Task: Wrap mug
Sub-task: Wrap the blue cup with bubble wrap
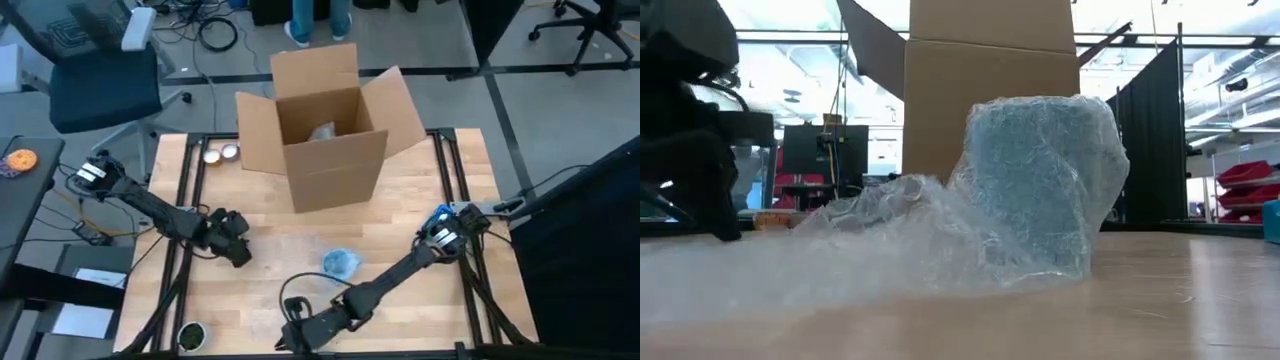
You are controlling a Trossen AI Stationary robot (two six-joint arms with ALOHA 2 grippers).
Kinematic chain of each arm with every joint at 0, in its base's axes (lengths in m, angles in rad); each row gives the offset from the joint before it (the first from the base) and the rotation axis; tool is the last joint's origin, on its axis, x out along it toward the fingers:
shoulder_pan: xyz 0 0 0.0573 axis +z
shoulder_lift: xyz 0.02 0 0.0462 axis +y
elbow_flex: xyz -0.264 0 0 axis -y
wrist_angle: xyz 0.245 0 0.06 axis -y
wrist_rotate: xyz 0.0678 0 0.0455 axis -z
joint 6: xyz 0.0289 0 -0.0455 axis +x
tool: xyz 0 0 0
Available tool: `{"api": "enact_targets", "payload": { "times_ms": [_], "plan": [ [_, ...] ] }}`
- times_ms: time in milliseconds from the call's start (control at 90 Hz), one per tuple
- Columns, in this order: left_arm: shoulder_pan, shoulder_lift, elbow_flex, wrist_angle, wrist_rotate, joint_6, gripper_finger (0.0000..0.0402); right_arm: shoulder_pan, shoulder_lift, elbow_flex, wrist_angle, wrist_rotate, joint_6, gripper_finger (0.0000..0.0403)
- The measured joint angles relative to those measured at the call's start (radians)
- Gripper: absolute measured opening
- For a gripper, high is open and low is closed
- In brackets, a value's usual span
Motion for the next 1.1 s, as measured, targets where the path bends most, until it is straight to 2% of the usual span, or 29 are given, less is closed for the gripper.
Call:
{"api": "enact_targets", "payload": {
  "times_ms": [144,256,344,456,522,600,811,956,1100],
  "plan": [
    [0.008,0.006,-0.011,0.09,-0.009,0.083,0.0142,-0.031,0.054,0.018,-0.004,-0.015,-0.002,0.0071],
    [0.008,0.014,-0.013,0.123,-0.002,0.091,0.0127,-0.05,0.061,0.023,0.009,-0.016,-0.016,0.0116],
    [0.008,0.024,-0.013,0.152,0.005,0.104,0.0095,-0.063,0.061,0.023,-0.003,-0.019,-0.018,0.0148],
    [0.01,0.027,-0.011,0.18,0.038,0.129,0.0025,-0.067,0.061,0.023,-0.005,-0.023,-0.027,0.0179],
    [0.013,0.027,0.005,0.155,0.068,0.137,0.0009,-0.067,0.061,0.023,-0.015,-0.023,-0.027,0.0192],
    [0.013,0.025,0.046,0.08,0.103,0.165,0.0002,-0.066,0.061,0.023,-0.029,-0.023,-0.027,0.0201],
    [0.012,0.024,0.237,-0.161,0.118,0.24,0.0,-0.06,0.061,0.023,-0.036,-0.023,-0.002,0.0206],
    [0.008,0.023,0.355,-0.246,0.145,0.284,0.0,-0.06,0.061,0.023,-0.039,-0.022,0.0,0.02],
    [0.004,0.023,0.422,-0.25,0.193,0.297,0.0,-0.046,0.061,0.023,-0.047,-0.021,-0.029,0.0199]
  ]
}}
